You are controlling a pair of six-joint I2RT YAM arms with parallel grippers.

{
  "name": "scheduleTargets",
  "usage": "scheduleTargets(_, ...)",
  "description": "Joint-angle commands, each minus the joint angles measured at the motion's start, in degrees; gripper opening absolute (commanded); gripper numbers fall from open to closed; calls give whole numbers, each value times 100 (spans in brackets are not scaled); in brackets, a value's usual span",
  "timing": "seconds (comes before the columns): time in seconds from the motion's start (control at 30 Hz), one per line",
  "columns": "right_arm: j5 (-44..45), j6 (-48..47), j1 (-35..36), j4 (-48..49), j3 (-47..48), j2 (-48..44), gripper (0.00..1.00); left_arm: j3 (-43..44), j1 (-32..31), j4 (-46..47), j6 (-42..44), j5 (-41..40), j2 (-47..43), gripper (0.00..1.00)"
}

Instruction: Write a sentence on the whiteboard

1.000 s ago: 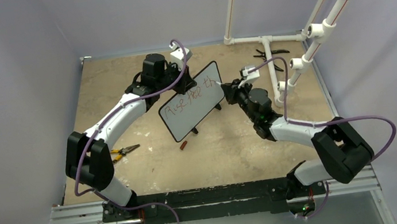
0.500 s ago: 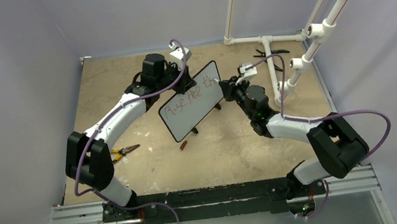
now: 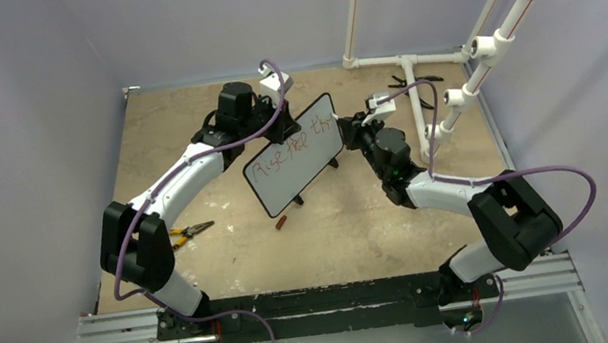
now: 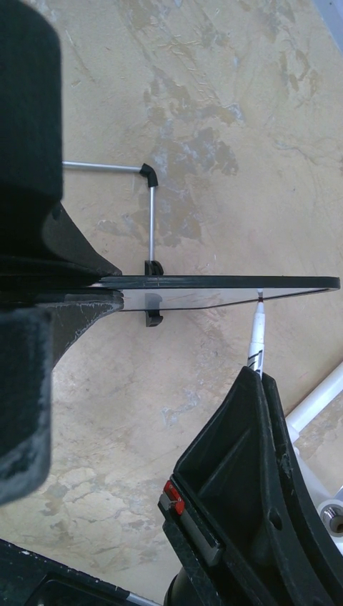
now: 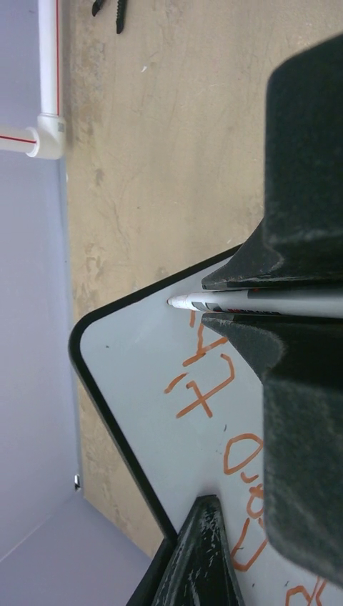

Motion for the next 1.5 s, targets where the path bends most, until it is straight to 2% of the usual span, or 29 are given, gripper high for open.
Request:
scheduleTargets(0.0,-56,-165,-6,388,265,-68,0,-118,2,-32,263,-111,-121,0)
scheduleTargets(0.37,-585,-187,1,426,0,-97,0,-118,1,-28,255,-126,-147,0)
scheduleTargets(0.63,-637,-10,10,306,-285,-98,0,-118,1,-23,246,-114,-147,0)
scheduleTargets(1.03,-81,13,11,184,-197,168,0,-118,-6,-30,256,-120,-156,0)
scheduleTargets(1.47,14,6,2,198,91,360,0,-129,1,-24,254,-120,-165,0)
